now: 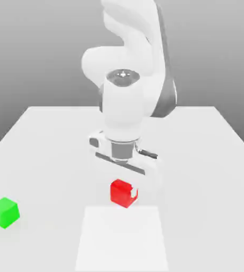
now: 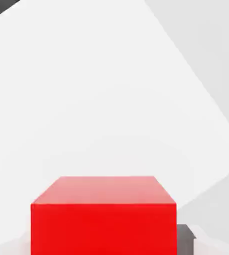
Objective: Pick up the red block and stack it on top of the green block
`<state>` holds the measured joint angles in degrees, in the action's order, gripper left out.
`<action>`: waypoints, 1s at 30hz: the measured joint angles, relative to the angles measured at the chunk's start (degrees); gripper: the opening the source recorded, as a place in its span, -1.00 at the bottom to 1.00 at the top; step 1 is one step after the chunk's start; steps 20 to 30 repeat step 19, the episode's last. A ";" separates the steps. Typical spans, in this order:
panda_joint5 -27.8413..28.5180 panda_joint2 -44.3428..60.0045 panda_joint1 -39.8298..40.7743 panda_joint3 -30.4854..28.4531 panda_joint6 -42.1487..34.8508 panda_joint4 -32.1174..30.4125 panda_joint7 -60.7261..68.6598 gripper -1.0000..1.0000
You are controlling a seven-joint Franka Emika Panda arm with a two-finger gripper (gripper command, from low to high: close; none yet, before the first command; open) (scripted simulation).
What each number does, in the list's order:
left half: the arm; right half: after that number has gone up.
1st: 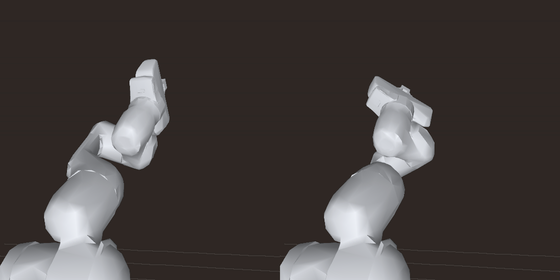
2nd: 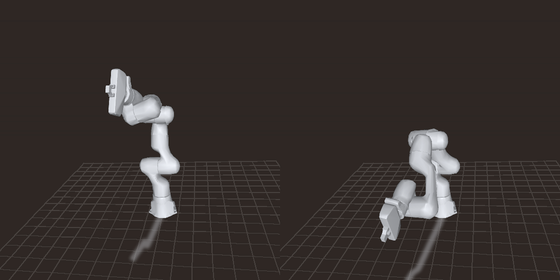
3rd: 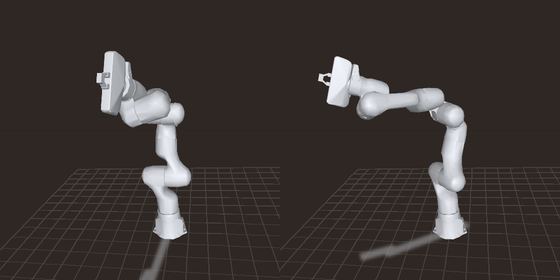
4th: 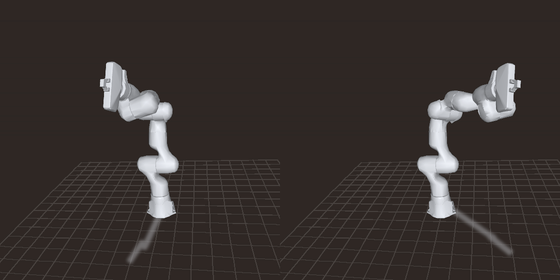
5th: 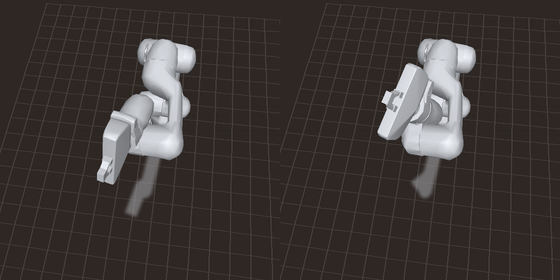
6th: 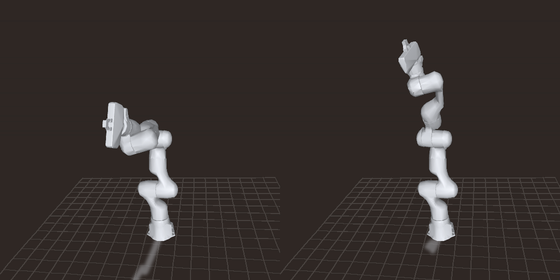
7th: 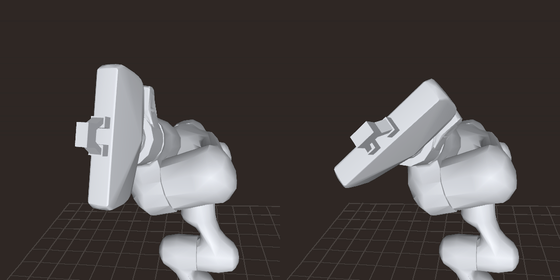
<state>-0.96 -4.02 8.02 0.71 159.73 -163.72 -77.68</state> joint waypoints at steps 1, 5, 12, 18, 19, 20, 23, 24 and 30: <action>0.05 0.58 2.37 -1.41 -0.92 1.49 0.74 -1.00; -0.07 3.29 10.75 -6.11 -4.46 7.70 4.07 -1.00; -1.46 9.31 22.65 -12.03 -8.26 17.47 10.08 -1.00; -5.21 18.10 24.57 -9.73 -0.66 18.50 13.09 1.00; -5.21 18.10 24.57 -9.73 -0.66 18.50 13.09 1.00; -5.21 18.10 24.57 -9.73 -0.66 18.50 13.09 1.00; -5.21 18.10 24.57 -9.73 -0.66 18.50 13.09 1.00; -5.21 18.10 24.57 -9.73 -0.66 18.50 13.09 1.00; -5.21 18.10 24.57 -9.73 -0.66 18.50 13.09 1.00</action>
